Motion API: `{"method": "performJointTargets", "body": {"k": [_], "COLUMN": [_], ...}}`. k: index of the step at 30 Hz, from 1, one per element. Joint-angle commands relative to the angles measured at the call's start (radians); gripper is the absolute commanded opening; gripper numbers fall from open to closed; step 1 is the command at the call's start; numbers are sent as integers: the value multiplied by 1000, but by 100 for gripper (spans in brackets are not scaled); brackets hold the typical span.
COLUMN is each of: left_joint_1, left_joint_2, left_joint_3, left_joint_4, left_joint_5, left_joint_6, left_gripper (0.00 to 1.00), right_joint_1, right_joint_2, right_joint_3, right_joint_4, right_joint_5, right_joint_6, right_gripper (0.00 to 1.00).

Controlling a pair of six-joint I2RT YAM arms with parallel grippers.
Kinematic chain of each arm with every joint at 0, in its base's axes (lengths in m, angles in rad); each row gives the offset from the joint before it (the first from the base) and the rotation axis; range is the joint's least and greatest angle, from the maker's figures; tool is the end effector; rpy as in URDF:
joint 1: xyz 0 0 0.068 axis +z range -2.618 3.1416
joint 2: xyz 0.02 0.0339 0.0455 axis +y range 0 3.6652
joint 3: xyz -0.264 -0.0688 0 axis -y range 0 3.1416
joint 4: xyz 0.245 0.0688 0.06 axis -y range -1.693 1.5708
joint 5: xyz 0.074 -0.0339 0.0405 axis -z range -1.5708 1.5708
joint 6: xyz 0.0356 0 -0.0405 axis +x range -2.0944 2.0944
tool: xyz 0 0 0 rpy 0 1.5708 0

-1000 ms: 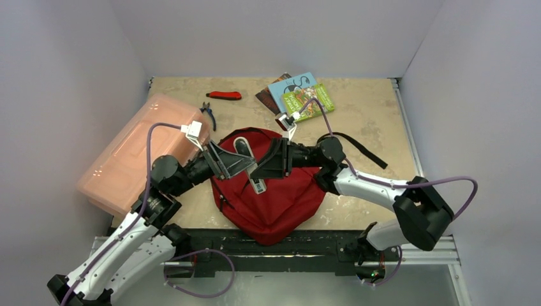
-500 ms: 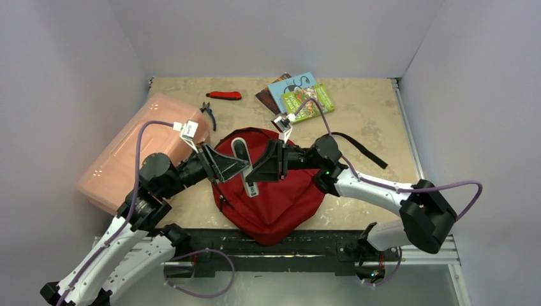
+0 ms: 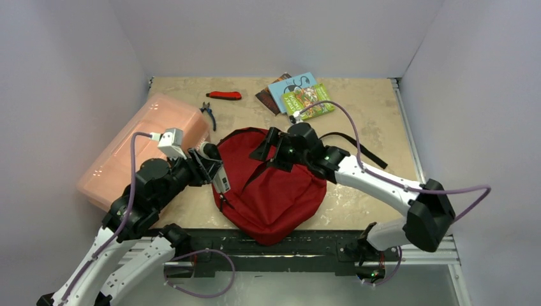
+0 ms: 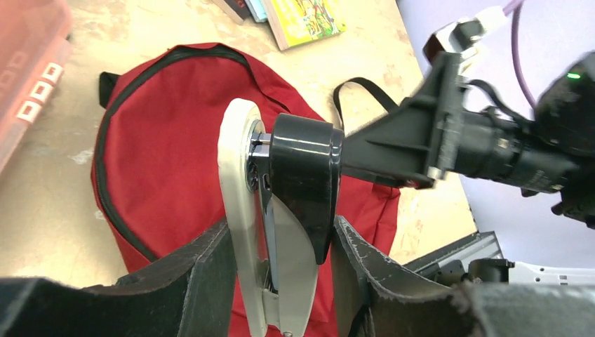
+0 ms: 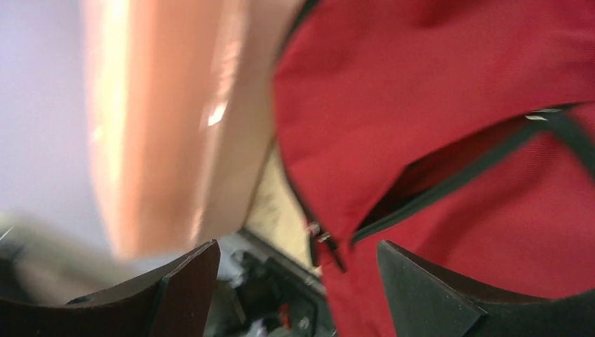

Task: Pack the student bag
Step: Place the stationery in the student bag.

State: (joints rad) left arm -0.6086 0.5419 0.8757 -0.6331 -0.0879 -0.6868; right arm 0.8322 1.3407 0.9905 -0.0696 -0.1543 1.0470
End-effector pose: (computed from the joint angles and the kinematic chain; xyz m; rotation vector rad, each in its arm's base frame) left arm 0.0922 -0.0605 0.3543 -0.1394 1.9448 -0.7994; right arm 0.2048 0.2331 0.2983 0.1294 2.2555 1.2847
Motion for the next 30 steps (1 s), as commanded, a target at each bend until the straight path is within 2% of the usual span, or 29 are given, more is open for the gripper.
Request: {"method": "performJointTargets", "body": {"k": [1, 5, 8, 11, 15, 28, 30], "left_joint_1": [3, 3, 3, 3, 3, 3, 3], "left_joint_2": [-22, -22, -30, -41, -55, -50, -48], "left_joint_3": [6, -23, -38, -44, -45, -57, -59], "left_joint_4": [54, 79, 88, 85, 81, 100, 100], "left_joint_5": [-60, -32, -12, -6, -5, 29, 31], "left_joint_6": [-3, -26, -35, -31, -15, -14, -16], "left_gripper": [0, 0, 0, 0, 0, 0, 0], "right_joint_1": [-4, -1, 1, 6, 21, 57, 63], "right_joint_2": [121, 275, 369, 431, 451, 477, 474], "right_joint_3": [178, 361, 428, 475, 461, 465, 462], "right_joint_4": [-375, -581, -645, -732, -726, -746, -745], "right_joint_5": [324, 447, 466, 490, 489, 508, 512], "right_joint_6": [105, 137, 154, 183, 187, 200, 203], "right_gripper": [84, 77, 74, 66, 61, 61, 55]}}
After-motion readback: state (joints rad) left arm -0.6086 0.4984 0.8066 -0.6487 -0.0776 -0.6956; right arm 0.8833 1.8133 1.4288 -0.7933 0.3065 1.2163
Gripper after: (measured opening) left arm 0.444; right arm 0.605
